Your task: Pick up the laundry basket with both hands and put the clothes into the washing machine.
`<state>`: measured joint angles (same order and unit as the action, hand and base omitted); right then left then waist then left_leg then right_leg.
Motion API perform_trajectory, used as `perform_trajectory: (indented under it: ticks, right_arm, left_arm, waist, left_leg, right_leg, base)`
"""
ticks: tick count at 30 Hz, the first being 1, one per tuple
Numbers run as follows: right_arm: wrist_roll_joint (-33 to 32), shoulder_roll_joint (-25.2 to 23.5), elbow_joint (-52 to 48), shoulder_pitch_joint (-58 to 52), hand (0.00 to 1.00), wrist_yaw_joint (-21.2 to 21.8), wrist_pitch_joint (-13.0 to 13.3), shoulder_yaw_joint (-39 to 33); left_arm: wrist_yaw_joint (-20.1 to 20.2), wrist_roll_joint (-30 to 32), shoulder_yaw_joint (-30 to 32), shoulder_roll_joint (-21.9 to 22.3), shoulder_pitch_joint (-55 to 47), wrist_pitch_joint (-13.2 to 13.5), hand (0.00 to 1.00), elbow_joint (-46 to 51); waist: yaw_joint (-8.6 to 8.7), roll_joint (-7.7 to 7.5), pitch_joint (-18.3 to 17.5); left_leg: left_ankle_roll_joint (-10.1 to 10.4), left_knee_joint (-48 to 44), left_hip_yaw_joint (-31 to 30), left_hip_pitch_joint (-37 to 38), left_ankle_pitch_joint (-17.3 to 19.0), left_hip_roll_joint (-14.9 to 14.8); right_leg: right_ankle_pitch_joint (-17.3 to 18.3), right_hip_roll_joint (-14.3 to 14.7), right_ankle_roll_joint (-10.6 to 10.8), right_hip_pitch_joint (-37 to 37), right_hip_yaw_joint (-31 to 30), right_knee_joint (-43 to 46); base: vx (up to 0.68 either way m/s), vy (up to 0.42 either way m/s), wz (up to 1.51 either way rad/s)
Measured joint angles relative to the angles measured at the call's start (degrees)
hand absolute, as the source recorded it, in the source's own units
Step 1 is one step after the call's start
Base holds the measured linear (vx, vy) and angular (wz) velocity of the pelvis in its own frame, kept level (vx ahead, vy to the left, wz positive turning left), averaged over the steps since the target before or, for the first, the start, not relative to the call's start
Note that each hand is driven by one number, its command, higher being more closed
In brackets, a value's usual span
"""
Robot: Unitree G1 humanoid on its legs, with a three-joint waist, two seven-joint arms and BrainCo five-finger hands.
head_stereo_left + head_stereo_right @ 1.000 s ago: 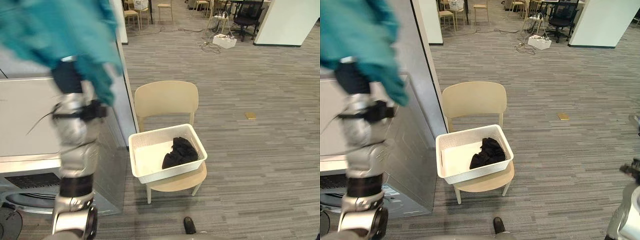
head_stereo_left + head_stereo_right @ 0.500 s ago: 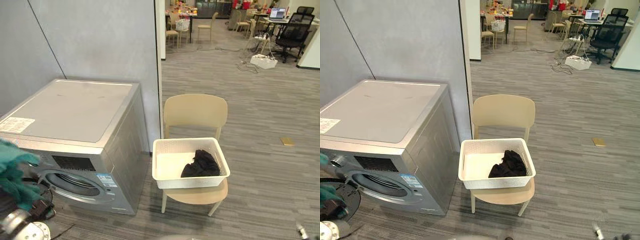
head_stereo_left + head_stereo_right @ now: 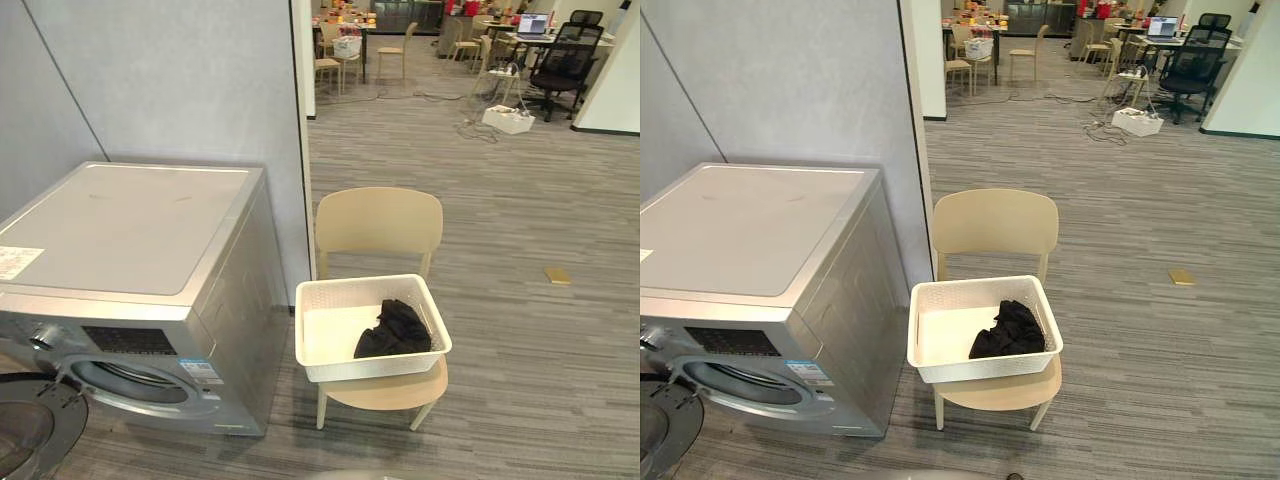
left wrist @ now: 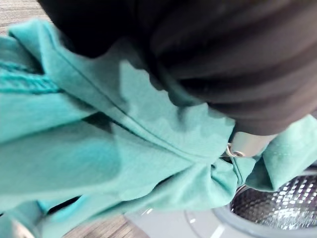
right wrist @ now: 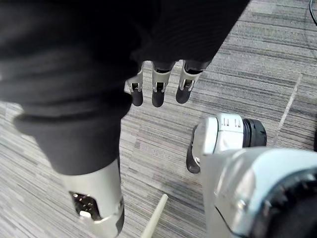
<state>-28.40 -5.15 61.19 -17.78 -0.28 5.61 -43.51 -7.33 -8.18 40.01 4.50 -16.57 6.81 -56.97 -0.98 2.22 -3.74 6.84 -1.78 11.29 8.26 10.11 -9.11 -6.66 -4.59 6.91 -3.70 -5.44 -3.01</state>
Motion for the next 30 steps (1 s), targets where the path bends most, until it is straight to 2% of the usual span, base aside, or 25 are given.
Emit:
perform_trajectory:
  ticks: [3,6,7,9,10,11,12,13,14,15,16,17,19,20,21,22,23,24,26,27,30]
  right_arm:
    - [2.1,1.3,0.5,3.0,0.0,-0.2,-0.5,3.3]
    - [2.9,2.9,0.5,4.7,0.0,-0.9,-0.5,9.9]
    - [3.7,3.6,0.5,4.9,0.0,-0.9,-0.5,12.3]
    - [5.8,4.9,0.4,6.7,0.0,-1.4,-0.4,17.8]
    - [6.2,5.5,0.4,7.4,0.0,-1.5,-0.3,18.8]
    - [6.6,6.5,0.4,9.6,0.0,-2.2,-0.2,20.3]
    - [6.9,6.7,0.2,10.7,0.0,-2.4,-0.2,20.5]
    - [7.4,6.8,-1.0,12.2,0.0,-2.6,-0.2,21.4]
    - [8.5,6.8,-2.1,13.0,0.0,-2.6,0.3,21.7]
    - [8.8,6.7,-2.2,13.9,0.0,-2.6,0.4,21.8]
    - [8.8,6.4,-2.2,15.1,0.0,-2.6,0.4,22.5]
    - [8.8,6.2,-2.5,15.2,0.0,-2.6,0.4,22.6]
    - [8.7,5.5,-3.2,15.2,0.0,-2.5,0.4,21.9]
    - [8.6,5.4,-3.0,15.3,0.0,-2.6,0.4,21.4]
    - [8.2,5.6,-2.0,15.7,0.0,-2.8,0.5,20.5]
    - [8.1,5.7,-1.4,15.9,0.0,-2.9,0.4,20.1]
    - [7.9,5.9,-0.9,16.3,0.0,-3.1,0.4,19.8]
    - [7.5,6.4,0.1,16.2,0.0,-3.2,0.2,19.7]
    - [7.4,5.5,2.6,16.9,0.0,-3.2,0.0,19.8]
    - [7.4,5.2,3.2,16.9,0.0,-3.3,-0.2,20.1]
    - [7.5,5.2,3.3,16.2,0.0,-3.3,-1.1,21.6]
  left_arm:
    - [1.1,1.0,-3.8,0.1,2.1,0.0,1.0,0.0]
    - [1.0,1.1,-6.9,1.1,4.8,0.2,1.0,0.8]
    - [1.0,1.1,-7.5,1.1,5.3,0.2,1.0,0.8]
    - [0.7,1.1,-8.3,0.8,6.9,0.2,1.0,1.0]
    - [0.6,1.1,-8.5,0.8,7.7,0.2,1.0,1.0]
    - [0.6,1.1,-9.6,0.8,8.8,0.1,1.0,1.0]
    - [0.6,1.1,-10.3,0.7,9.0,0.1,1.0,1.1]
    - [0.6,1.1,-11.1,0.2,9.1,0.1,1.0,1.5]
    - [0.7,1.1,-11.6,0.3,9.5,0.0,1.0,1.4]
    - [0.6,1.1,-11.6,0.3,9.3,-0.1,1.0,1.4]
    - [0.4,1.1,-11.0,0.3,8.7,-0.1,1.0,1.4]
    - [0.2,1.1,-10.7,0.3,8.7,-0.2,1.0,1.4]
    - [-0.4,1.0,-10.5,0.3,8.8,-0.1,1.0,1.3]
    - [-0.4,0.9,-10.6,0.3,8.9,-0.1,1.0,1.1]
    - [-0.5,0.3,-11.0,0.3,9.2,-0.1,1.0,0.2]
    - [-0.5,0.2,-11.2,0.3,9.3,-0.1,1.0,0.0]
    - [-0.5,-0.1,-11.7,0.3,9.1,-0.1,1.0,0.0]
    - [-0.5,-0.2,-14.1,-0.3,8.8,-0.1,1.0,-0.4]
    - [-0.4,-0.2,-19.2,-3.2,9.6,-0.2,1.0,-1.7]
    - [-0.4,-0.3,-20.6,-4.2,9.7,-0.3,1.0,-2.1]
    - [-0.3,-1.0,-24.6,-6.5,9.4,0.7,1.0,-1.4]
  waist:
    - [0.02,0.48,1.4]
    - [0.04,0.27,4.5]
    - [-0.06,-0.24,5.4]
    - [-1.28,-1.19,6.3]
    - [-1.48,-1.16,6.6]
    - [-1.83,-0.93,8.0]
    - [-2.22,-1.12,8.4]
    - [-2.75,-0.92,9.2]
    - [-2.87,-0.65,9.7]
    - [-3.09,-0.29,9.8]
    - [-3.0,-0.24,9.8]
    - [-2.98,-0.33,9.9]
    - [-2.82,-0.47,9.8]
    - [-2.75,-0.45,9.8]
    - [-2.33,-0.41,9.7]
    - [-1.99,-0.27,9.6]
    - [-1.31,0.46,9.1]
    - [-0.59,0.47,8.2]
    - [-0.38,-1.22,8.7]
    - [-0.2,-2.11,8.4]
    - [-0.27,-3.01,7.8]
  left_leg:
    - [0.0,-0.4,-1.8,0.5,-0.1,0.2]
    - [0.2,-2.4,-7.1,-0.3,-0.2,0.2]
    - [0.2,-3.6,-9.7,-1.3,-0.2,0.4]
    - [0.8,-7.5,-16.6,-7.0,-0.5,1.5]
    - [1.4,-7.9,-18.8,-8.7,-0.9,1.9]
    - [2.5,-8.0,-22.7,-11.8,-2.5,2.3]
    - [2.5,-7.6,-23.1,-12.5,-3.7,2.4]
    - [2.1,-5.5,-22.4,-13.2,-7.1,2.6]
    - [0.8,-4.0,-17.9,-13.7,-8.9,1.7]
    - [0.2,-6.1,-14.6,-14.4,-8.5,0.8]
    - [-2.0,-12.5,-8.5,-15.7,-6.2,-0.3]
    - [-2.8,-15.6,-6.3,-16.0,-5.0,-0.8]
    - [-3.4,-23.7,0.2,-15.3,-2.6,-4.4]
    - [-3.6,-24.7,1.0,-14.9,-2.5,-5.5]
    - [-2.8,-23.0,2.6,-12.7,-2.2,-7.9]
    - [-1.2,-19.9,2.9,-11.7,-2.5,-7.9]
    - [1.7,-15.8,2.9,-10.4,-2.8,-7.3]
    - [2.2,-8.7,2.9,-8.6,-2.6,-5.8]
    - [2.4,-4.9,2.5,-8.6,-3.1,-3.1]
    - [2.4,-5.1,2.2,-8.3,-3.1,-2.1]
    - [1.7,-5.5,0.5,-8.1,-2.7,0.3]
  right_leg:
    - [0.8,-0.5,0.2,1.5,1.6,0.8]
    - [5.9,-1.8,0.3,1.5,6.2,8.4]
    - [8.3,-2.6,0.4,1.1,8.4,11.8]
    - [13.6,-5.0,-0.3,-2.0,14.7,20.4]
    - [14.6,-5.6,-0.6,-2.6,16.7,21.9]
    - [17.2,-7.0,-1.2,-3.8,21.2,25.2]
    - [18.2,-7.7,-1.5,-4.1,22.7,26.6]
    - [19.4,-9.4,-2.0,-4.7,25.5,28.3]
    - [19.3,-10.7,-3.4,-4.6,29.1,28.5]
    - [19.1,-11.1,-3.8,-4.4,30.5,28.6]
    - [18.8,-12.0,-4.1,-3.8,32.8,28.5]
    - [18.6,-12.5,-4.1,-3.3,33.9,28.4]
    - [17.2,-13.5,-3.9,-2.0,37.9,27.1]
    - [16.6,-13.6,-3.7,-1.9,38.6,26.5]
    - [14.2,-13.6,-2.6,-1.7,39.9,24.4]
    - [13.3,-13.4,-2.1,-1.8,40.3,23.4]
    - [12.2,-13.0,-1.4,-1.8,40.6,22.1]
    - [9.3,-11.5,-0.4,-1.6,41.4,18.1]
    - [4.5,-11.4,-0.8,-1.0,41.0,12.1]
    - [3.2,-11.6,-0.5,0.2,39.9,10.1]
    - [2.1,-13.0,-0.5,2.8,36.6,8.0]
  base:
    - [0.02,-0.002,0.29]
    - [-0.03,-0.035,0.91]
    - [-0.05,-0.089,1.33]
    - [-0.09,-0.127,1.7]
    - [-0.15,-0.195,1.94]
    - [-0.14,-0.179,1.56]
    - [-0.15,-0.177,1.8]
    - [-0.12,-0.102,1.49]
    - [-0.1,-0.081,1.42]
    - [-0.02,-0.087,1.18]
    - [0.04,-0.067,0.77]
    - [0.03,-0.062,0.94]
    - [-0.06,0.013,0.85]
    - [-0.07,0.152,0.7]
    - [-0.05,0.184,0.5]
    - [-0.05,0.225,0.48]
    - [-0.06,0.218,0.45]
    - [-0.06,0.293,0.47]
    - [-0.08,0.345,0.26]
    - [-0.06,0.272,0.2]
    - [-0.05,0.132,0.32]
